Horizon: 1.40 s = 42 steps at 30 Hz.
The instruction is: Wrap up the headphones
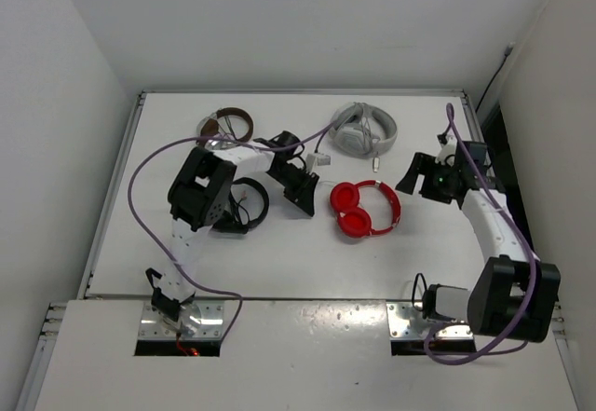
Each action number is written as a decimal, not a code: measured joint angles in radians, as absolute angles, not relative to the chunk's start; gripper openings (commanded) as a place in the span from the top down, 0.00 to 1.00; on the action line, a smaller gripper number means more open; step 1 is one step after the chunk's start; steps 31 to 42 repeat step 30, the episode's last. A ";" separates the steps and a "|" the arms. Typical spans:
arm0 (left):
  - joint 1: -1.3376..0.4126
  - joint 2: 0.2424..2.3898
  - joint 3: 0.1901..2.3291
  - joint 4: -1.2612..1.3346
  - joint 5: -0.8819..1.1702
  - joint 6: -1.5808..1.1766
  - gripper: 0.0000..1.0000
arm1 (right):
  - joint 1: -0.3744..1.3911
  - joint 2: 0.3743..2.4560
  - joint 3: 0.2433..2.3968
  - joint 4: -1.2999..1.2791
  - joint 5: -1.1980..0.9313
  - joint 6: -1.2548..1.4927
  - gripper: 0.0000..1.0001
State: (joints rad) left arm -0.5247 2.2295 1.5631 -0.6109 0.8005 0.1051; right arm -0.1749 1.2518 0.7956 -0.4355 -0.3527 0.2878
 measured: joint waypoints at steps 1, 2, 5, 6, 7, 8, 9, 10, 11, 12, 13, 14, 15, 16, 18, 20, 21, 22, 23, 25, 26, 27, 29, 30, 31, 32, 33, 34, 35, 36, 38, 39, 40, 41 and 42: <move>-0.526 2.219 1.546 -0.610 0.800 0.113 0.75 | -0.177 1.242 0.796 -0.440 -0.356 0.286 0.19; -0.527 2.204 1.522 -0.605 0.801 0.120 0.75 | -0.183 1.229 0.796 -0.445 -0.367 0.284 0.19; -0.530 2.136 1.431 -0.582 0.780 0.123 0.75 | -0.214 1.184 0.802 -0.459 -0.398 0.267 0.19; -0.531 2.107 1.396 -0.573 0.765 0.122 0.75 | -0.226 1.171 0.807 -0.465 -0.407 0.257 0.17; -0.532 2.077 1.367 -0.567 0.748 0.118 0.75 | -0.239 1.159 0.814 -0.471 -0.418 0.247 0.17; -0.533 2.038 1.333 -0.558 0.725 0.111 0.75 | -0.255 1.146 0.823 -0.479 -0.431 0.233 0.15; -0.535 1.994 1.306 -0.550 0.698 0.096 0.75 | -0.267 1.134 0.833 -0.484 -0.443 0.219 0.15; -0.537 1.955 1.291 -0.549 0.691 0.091 0.75 | -0.275 1.124 0.844 -0.490 -0.453 0.201 0.13; -0.542 1.908 1.281 -0.542 0.664 0.079 0.75 | -0.285 1.114 0.855 -0.504 -0.464 0.181 0.11; -0.546 1.861 1.277 -0.538 0.633 0.066 0.75 | -0.293 1.106 0.863 -0.512 -0.478 0.160 0.09; -0.551 1.814 1.277 -0.532 0.604 0.057 0.75 | -0.298 1.099 0.870 -0.525 -0.488 0.133 0.08; -0.556 1.766 1.277 -0.527 0.576 0.046 0.73 | -0.301 1.092 0.876 -0.538 -0.498 0.105 0.05; -0.558 1.722 1.278 -0.528 0.555 0.040 0.69 | -0.302 1.087 0.879 -0.551 -0.505 0.081 0.01; -0.557 1.667 1.278 -0.529 0.532 0.035 0.62 | -0.306 1.083 0.882 -0.570 -0.514 0.050 0.01; -0.548 1.579 1.275 -0.527 0.503 0.031 0.26 | -0.316 1.076 0.883 -0.609 -0.530 -0.009 0.01; -0.530 1.473 1.235 -0.516 0.479 0.013 0.11 | -0.347 1.070 0.881 -0.651 -0.540 -0.073 0.01; -0.514 1.419 1.208 -0.513 0.463 0.006 0.08 | -0.367 1.066 0.878 -0.664 -0.542 -0.097 0.01; -0.496 1.357 1.174 -0.516 0.441 -0.009 0.07 | -0.398 1.061 0.873 -0.677 -0.550 -0.124 0.01; -0.480 1.306 1.147 -0.517 0.418 -0.021 0.05 | -0.424 1.057 0.868 -0.688 -0.552 -0.146 0.01; -0.448 1.211 1.091 -0.514 0.368 -0.038 0.00 | -0.494 1.054 0.860 -0.718 -0.559 -0.193 0.01; -0.436 1.172 1.061 -0.508 0.340 -0.044 0.00 | -0.525 1.055 0.858 -0.730 -0.561 -0.215 0.01; -0.429 1.137 1.032 -0.512 0.316 -0.051 0.00 | -0.551 1.055 0.856 -0.740 -0.561 -0.233 0.01; -0.426 1.089 0.983 -0.518 0.276 -0.058 0.00 | -0.575 1.055 0.852 -0.752 -0.556 -0.262 0.01; -0.422 1.069 0.958 -0.521 0.255 -0.060 0.00 | -0.575 1.057 0.852 -0.761 -0.553 -0.273 0.01; -0.422 1.069 0.958 -0.521 0.255 -0.060 0.00 | -0.575 1.057 0.852 -0.761 -0.553 -0.273 0.01; -0.422 1.069 0.958 -0.521 0.255 -0.060 0.00 | -0.575 1.057 0.852 -0.761 -0.553 -0.273 0.01; -0.422 1.069 0.958 -0.521 0.255 -0.060 0.00 | -0.575 1.057 0.852 -0.761 -0.553 -0.273 0.01; -0.422 1.069 0.958 -0.521 0.255 -0.060 0.00 | -0.575 1.057 0.852 -0.761 -0.553 -0.273 0.01; -0.422 1.069 0.958 -0.521 0.255 -0.060 0.00 | -0.575 1.057 0.852 -0.761 -0.553 -0.273 0.01; -0.422 1.069 0.958 -0.521 0.255 -0.060 0.00 | -0.575 1.057 0.852 -0.761 -0.553 -0.273 0.01; -0.422 1.069 0.958 -0.521 0.255 -0.060 0.00 | -0.575 1.057 0.852 -0.761 -0.553 -0.273 0.01; -0.422 1.069 0.958 -0.521 0.255 -0.060 0.00 | -0.575 1.057 0.852 -0.761 -0.553 -0.273 0.01; -0.422 1.069 0.958 -0.521 0.255 -0.060 0.00 | -0.575 1.057 0.852 -0.761 -0.553 -0.273 0.01; -0.422 1.069 0.958 -0.521 0.255 -0.060 0.00 | -0.575 1.057 0.852 -0.761 -0.553 -0.273 0.01; -0.422 1.069 0.958 -0.521 0.255 -0.060 0.00 | -0.575 1.057 0.852 -0.761 -0.553 -0.273 0.01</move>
